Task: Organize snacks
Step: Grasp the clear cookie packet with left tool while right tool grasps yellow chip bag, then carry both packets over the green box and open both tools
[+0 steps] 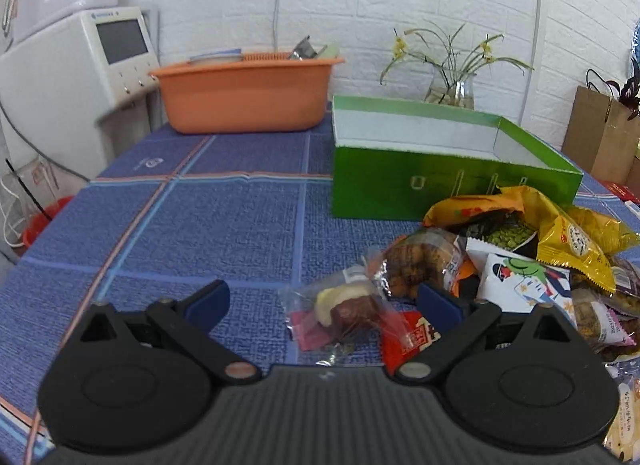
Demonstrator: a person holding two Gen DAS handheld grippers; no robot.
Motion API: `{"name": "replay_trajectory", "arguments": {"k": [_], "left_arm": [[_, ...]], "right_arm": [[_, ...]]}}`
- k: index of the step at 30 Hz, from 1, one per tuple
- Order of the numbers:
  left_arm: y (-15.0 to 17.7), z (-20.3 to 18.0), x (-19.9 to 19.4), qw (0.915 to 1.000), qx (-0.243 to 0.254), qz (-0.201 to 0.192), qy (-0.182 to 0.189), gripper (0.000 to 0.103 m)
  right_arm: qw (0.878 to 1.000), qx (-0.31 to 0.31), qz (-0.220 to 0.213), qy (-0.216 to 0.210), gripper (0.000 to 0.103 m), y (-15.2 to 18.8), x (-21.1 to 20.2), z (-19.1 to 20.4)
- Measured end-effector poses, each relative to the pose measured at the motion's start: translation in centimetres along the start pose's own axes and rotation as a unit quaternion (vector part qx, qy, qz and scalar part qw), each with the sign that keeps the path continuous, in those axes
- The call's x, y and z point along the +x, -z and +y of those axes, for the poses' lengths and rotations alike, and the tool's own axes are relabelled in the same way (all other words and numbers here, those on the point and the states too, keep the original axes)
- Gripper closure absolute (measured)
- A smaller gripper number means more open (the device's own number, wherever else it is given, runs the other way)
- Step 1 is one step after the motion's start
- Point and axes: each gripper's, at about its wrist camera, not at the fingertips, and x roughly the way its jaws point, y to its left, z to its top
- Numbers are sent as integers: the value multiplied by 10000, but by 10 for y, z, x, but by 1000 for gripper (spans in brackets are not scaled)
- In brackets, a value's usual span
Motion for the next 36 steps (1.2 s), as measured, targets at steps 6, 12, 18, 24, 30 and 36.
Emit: {"name": "replay_trajectory", "arguments": {"k": [6, 12, 18, 24, 30, 36], "left_arm": [[-4, 0, 25, 9994, -81, 273, 183, 6], [-2, 6, 20, 9989, -116, 245, 395, 55], [7, 12, 2, 9987, -253, 221, 376, 55], [4, 16, -49, 9978, -428, -319, 390, 55], [-59, -12, -97, 9915, 104, -1083, 716, 55], [-148, -59, -108, 9784, 606, -1919, 468, 55]], "right_arm": [[9975, -96, 669, 203, 0, 1, 54, 0], [9967, 149, 797, -69, 26, 3, 48, -5], [9995, 155, 196, -210, 27, -1, 11, 2], [9989, 192, -112, -423, 27, -6, -23, 15], [9948, 162, -374, -938, 27, -58, -34, 40], [9894, -380, -1195, -739, 26, -120, -20, 50]]}}
